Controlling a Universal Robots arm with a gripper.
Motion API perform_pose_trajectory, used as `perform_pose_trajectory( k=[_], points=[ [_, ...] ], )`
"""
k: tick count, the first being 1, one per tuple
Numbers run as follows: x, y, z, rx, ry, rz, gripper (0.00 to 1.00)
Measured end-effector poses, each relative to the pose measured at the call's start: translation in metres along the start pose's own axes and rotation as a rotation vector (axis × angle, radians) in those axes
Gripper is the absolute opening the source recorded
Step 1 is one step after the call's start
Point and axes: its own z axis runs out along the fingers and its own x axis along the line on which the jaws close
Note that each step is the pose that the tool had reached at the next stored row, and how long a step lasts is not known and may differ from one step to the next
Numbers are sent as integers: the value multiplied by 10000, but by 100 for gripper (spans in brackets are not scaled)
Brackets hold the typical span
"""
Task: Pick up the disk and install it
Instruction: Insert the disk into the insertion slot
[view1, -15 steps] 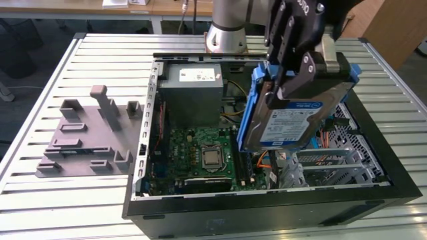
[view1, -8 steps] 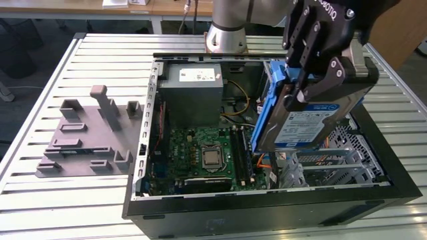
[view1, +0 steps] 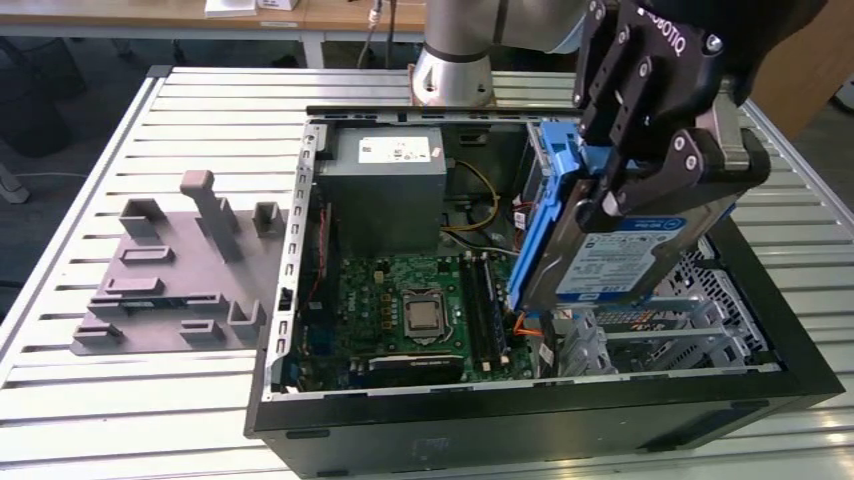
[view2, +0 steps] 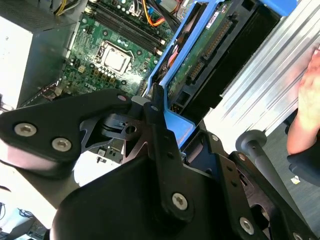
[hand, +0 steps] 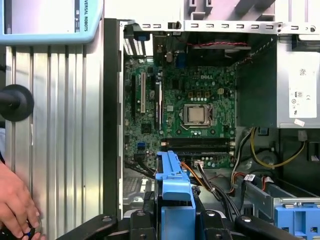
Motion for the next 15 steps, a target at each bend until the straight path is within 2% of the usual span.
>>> perform_pose_trajectory(
  k=[3, 12, 15],
  points=[
    [17, -52, 13, 0, -3, 1, 36],
    [24, -294, 39, 0, 1, 0, 36],
    [28, -321, 48, 15, -1, 0, 36]
  ],
)
